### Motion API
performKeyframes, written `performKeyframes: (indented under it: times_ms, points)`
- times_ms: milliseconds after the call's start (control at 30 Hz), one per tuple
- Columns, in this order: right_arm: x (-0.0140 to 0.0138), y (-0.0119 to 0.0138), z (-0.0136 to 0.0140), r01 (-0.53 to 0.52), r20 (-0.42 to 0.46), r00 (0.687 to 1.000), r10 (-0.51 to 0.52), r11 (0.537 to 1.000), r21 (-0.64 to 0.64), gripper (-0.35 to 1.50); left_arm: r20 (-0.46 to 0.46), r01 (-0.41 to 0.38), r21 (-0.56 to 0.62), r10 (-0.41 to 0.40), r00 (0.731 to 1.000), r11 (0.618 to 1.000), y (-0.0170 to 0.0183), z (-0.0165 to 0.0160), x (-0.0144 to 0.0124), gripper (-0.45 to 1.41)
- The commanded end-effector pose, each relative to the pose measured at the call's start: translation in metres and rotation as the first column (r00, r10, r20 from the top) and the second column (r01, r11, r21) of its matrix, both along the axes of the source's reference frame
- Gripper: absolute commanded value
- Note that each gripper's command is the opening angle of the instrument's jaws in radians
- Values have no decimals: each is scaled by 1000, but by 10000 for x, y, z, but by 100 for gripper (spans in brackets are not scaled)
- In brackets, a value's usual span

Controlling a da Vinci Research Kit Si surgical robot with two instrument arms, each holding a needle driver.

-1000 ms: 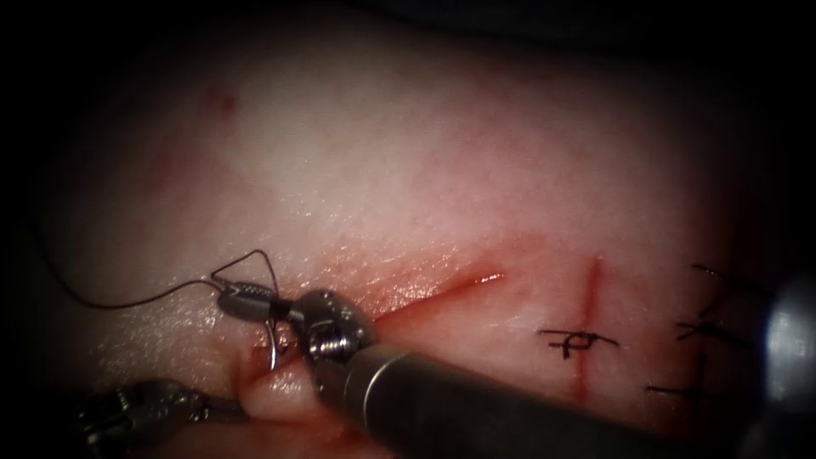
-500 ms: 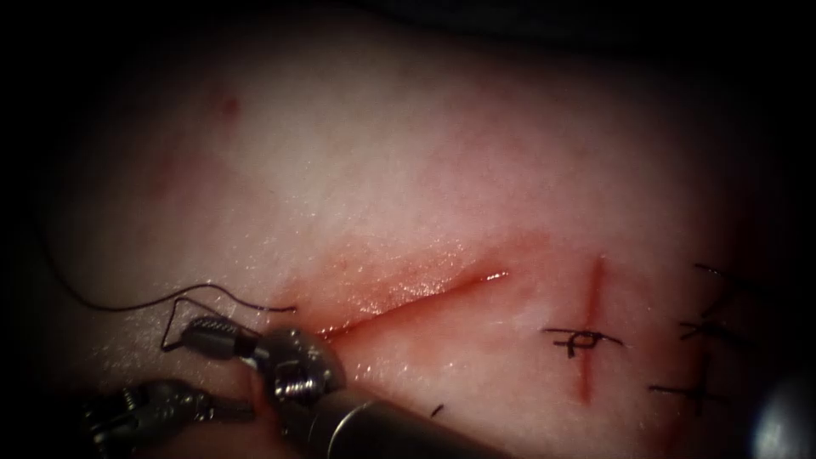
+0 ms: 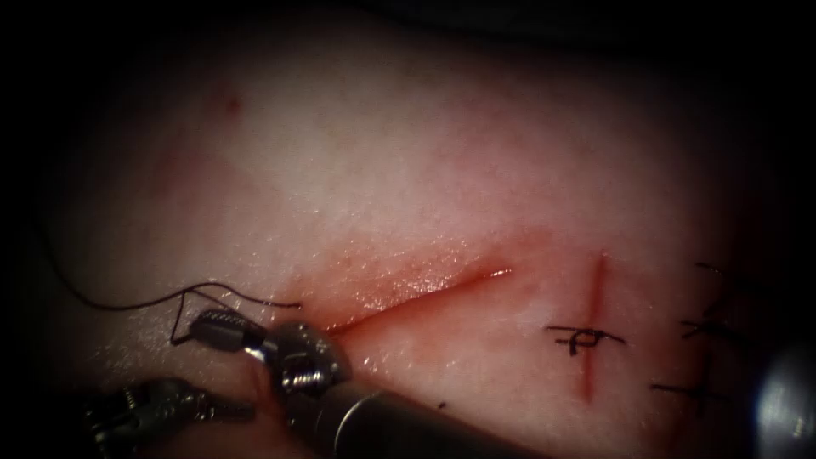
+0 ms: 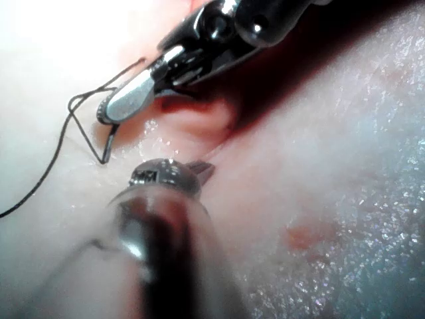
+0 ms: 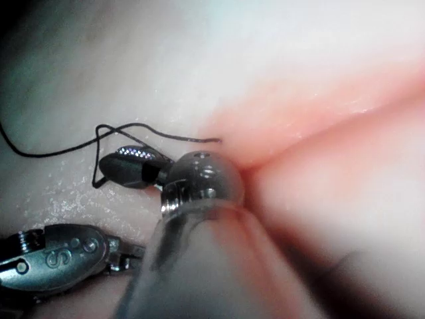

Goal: Wound Closure
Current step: Using the right needle driver, throw the needle through the skin below the wound.

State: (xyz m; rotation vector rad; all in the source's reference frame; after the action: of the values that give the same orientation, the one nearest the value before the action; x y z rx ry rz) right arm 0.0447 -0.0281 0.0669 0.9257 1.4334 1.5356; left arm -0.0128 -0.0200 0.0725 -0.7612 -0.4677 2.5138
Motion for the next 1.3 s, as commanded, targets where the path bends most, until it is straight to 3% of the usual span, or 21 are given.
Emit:
performKeyframes:
  times_ms: [33,67,100,200,300,367,400,467,533,667,800,833,900,933,1067,1300]
  points:
    - [-1,20,11,-6,15,1000,7,999,-32,110,2,0,0,0,1000,1000,1,6,-5,-45]
    - [-12,44,16,-46,24,999,49,995,-92,137,2,0,0,0,1000,1000,1,6,-6,-45]
    - [-17,53,17,-64,25,997,67,989,-130,140,0,-2,2,2,1000,1000,1,6,-6,-45]
    - [-29,72,18,-76,26,996,82,978,-193,140,2,-2,3,2,1000,1000,1,6,-6,-45]
    - [-60,116,17,-63,58,995,81,962,-265,133,2,-3,3,3,1000,1000,0,5,-5,-45]
    - [-66,124,16,-52,68,995,72,963,-265,133,2,-3,3,3,1000,1000,-1,4,-5,-45]
    - [-79,141,14,-10,116,992,48,952,-306,132,2,-3,3,3,1000,1000,-1,4,-4,-45]
    - [-87,149,11,39,158,987,12,948,-316,132,2,-4,3,4,1000,1000,-1,4,-3,-45]
    - [-91,152,7,104,215,976,-31,936,-338,133,2,-4,3,4,1000,1000,-1,4,-3,-45]
    - [-87,149,2,163,236,968,-84,925,-342,138,3,-4,2,4,1000,1000,-1,6,-3,-45]
    - [-77,136,-6,275,304,938,-166,890,-365,137,3,-4,2,4,1000,1000,0,6,-4,-45]
    - [-69,130,-13,337,350,914,-205,864,-374,132,3,-4,2,4,1000,1000,0,6,-4,-45]
    - [-65,129,-16,364,373,902,-217,845,-390,127,3,-4,2,4,1000,1000,0,6,-4,-45]
    - [-54,127,-21,422,424,873,-241,809,-410,125,1,-6,4,6,1000,1000,0,6,-4,-45]
    - [-36,129,-17,482,485,837,-253,760,-436,120,2,-6,5,6,1000,1000,-1,6,-4,-45]
    - [-25,140,-6,518,542,808,-232,718,-465,118,2,-11,5,11,1000,1000,-3,6,0,-45]
